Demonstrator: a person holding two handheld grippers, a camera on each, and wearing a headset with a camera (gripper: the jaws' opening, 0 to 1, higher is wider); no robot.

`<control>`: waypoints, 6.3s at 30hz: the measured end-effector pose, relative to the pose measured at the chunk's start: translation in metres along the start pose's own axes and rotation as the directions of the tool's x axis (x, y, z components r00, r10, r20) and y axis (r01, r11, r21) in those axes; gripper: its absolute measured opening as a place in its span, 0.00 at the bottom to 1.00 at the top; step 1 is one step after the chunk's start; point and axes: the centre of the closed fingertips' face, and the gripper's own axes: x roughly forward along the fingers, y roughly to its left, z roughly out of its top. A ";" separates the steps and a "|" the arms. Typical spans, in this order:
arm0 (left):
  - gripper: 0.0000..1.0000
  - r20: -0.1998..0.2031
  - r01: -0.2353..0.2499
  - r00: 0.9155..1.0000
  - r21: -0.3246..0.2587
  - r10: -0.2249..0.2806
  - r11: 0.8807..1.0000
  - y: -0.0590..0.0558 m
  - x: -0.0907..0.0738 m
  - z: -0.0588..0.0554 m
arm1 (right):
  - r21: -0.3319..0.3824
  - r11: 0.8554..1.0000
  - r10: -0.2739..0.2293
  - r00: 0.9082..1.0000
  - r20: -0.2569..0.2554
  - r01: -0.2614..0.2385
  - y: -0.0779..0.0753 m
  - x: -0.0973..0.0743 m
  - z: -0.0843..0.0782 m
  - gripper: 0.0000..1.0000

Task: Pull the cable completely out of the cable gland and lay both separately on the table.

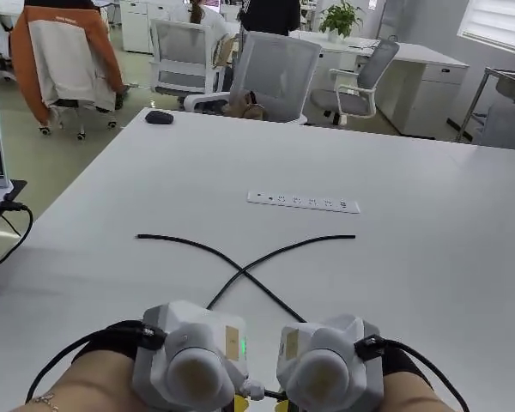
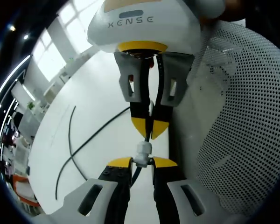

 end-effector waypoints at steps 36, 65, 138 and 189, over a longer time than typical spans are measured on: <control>0.16 -0.019 0.000 1.000 0.007 0.000 1.000 0.000 0.002 -0.003 | 0.016 0.999 0.048 0.999 -0.025 -0.047 0.010 0.003 -0.005 0.03; 0.36 -0.029 0.011 1.000 0.002 -0.011 1.000 0.000 0.011 -0.010 | -0.097 0.995 0.021 0.985 0.174 -0.004 0.005 -0.012 0.036 0.02; 0.17 -0.065 0.006 0.998 0.042 -0.003 0.999 -0.006 0.005 -0.011 | 0.062 0.998 -0.002 0.997 -0.076 0.007 0.000 0.001 -0.018 0.28; 0.17 -0.068 -0.008 0.998 0.059 0.012 0.998 -0.002 0.004 -0.012 | 0.025 0.999 -0.018 0.984 -0.177 0.023 -0.001 -0.002 -0.041 0.03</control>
